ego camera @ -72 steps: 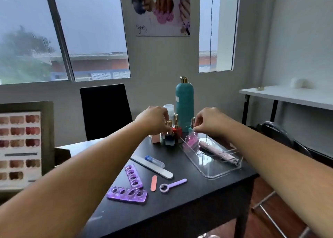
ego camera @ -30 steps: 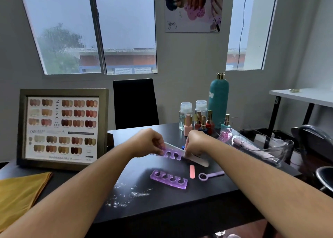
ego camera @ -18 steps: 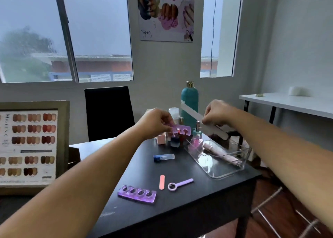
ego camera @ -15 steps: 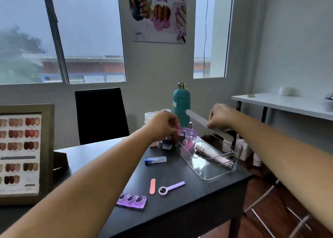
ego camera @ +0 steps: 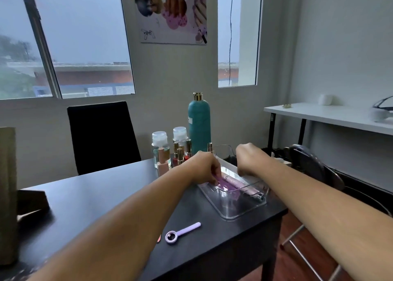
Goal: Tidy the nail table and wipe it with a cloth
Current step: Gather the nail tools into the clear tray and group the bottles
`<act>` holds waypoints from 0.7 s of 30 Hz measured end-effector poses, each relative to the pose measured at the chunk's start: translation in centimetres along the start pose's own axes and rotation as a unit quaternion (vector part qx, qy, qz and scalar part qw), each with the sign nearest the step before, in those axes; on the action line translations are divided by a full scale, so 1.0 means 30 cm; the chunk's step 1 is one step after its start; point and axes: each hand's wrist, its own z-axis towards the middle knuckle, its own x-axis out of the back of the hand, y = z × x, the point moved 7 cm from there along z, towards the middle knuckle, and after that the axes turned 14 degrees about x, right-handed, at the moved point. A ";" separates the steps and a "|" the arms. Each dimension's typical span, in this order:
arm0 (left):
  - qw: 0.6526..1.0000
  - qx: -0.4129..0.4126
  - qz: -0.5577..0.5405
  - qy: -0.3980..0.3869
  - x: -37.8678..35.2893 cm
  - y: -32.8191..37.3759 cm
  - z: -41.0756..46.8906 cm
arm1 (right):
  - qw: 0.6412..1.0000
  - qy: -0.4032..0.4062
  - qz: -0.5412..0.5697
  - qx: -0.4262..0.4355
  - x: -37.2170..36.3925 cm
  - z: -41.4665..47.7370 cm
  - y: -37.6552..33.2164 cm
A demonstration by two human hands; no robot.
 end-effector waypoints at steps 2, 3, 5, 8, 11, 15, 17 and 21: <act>1.000 0.001 0.006 -0.013 -0.014 -0.005 0.010 | 1.000 -0.001 -0.019 0.008 -0.012 -0.002 -0.005; 1.000 0.002 0.008 -0.021 -0.018 -0.007 0.015 | 1.000 -0.002 -0.027 0.012 -0.016 -0.002 -0.007; 1.000 0.004 0.013 -0.027 -0.015 -0.011 0.020 | 0.999 -0.002 -0.031 0.013 -0.015 -0.003 -0.007; 1.000 -0.001 0.014 0.010 0.023 -0.019 0.017 | 1.000 -0.001 -0.015 0.006 -0.006 -0.003 -0.005; 0.999 0.007 0.010 0.049 0.072 -0.041 0.001 | 1.000 0.003 0.010 -0.001 0.012 -0.004 -0.010; 0.997 0.028 -0.002 0.074 0.148 -0.094 -0.055 | 0.998 0.047 0.051 0.012 0.072 -0.004 -0.051; 0.996 0.043 -0.008 0.082 0.187 -0.133 -0.096 | 0.994 0.062 0.078 0.043 0.105 -0.011 -0.096; 0.992 0.077 -0.018 0.100 0.244 -0.230 -0.213 | 0.983 0.078 0.119 0.116 0.158 -0.052 -0.232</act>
